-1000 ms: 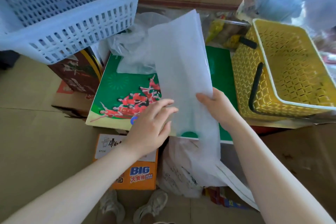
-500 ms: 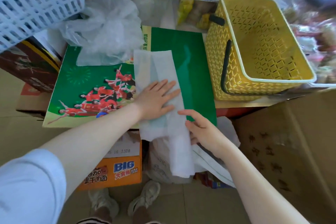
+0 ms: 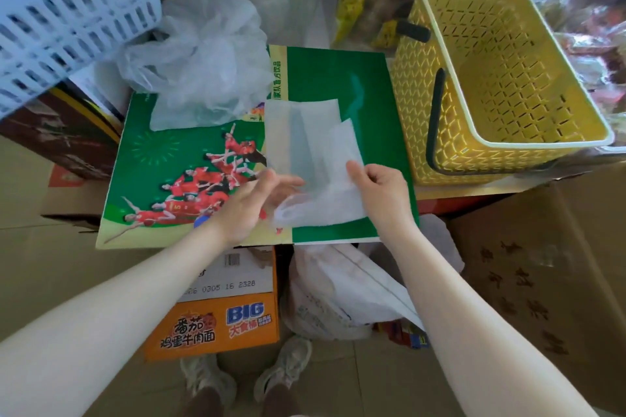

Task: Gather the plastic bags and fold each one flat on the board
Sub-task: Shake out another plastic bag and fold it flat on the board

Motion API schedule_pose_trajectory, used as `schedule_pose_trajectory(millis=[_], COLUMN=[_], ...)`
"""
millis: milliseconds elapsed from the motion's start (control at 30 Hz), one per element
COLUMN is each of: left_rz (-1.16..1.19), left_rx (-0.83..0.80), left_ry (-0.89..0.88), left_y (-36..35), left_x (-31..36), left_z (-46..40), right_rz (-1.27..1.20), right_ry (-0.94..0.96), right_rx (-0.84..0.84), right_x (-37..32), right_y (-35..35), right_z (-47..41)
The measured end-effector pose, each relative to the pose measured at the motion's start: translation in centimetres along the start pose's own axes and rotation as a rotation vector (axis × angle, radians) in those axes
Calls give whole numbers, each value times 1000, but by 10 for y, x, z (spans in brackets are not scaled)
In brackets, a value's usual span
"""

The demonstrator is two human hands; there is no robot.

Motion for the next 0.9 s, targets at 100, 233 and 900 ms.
schedule_pose_trajectory(millis=[100,233,900], left_rz=[-343,-475,-1079], left_rx=[-36,226,446], left_ry=[26,28,-271], left_y=[-4,7,6], left_x=[-3,-1,19], left_z=[10,0,-24], right_rz=[196,375,788], right_ry=[-87,-103,-198], right_rx=[25,36,-1], right_x=[14,11,-4], right_y=[-20,-32,-50], right_z=[-14,-25,-68])
Point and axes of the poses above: each hand's wrist, its own z-axis away from the middle knuckle, its own y-axis out of the back of the hand, x = y × z, the point moved 9 cm from there along -z, towards the middle knuckle, and after that the axes turned 5 degrees about z, right-handed, at the moved point
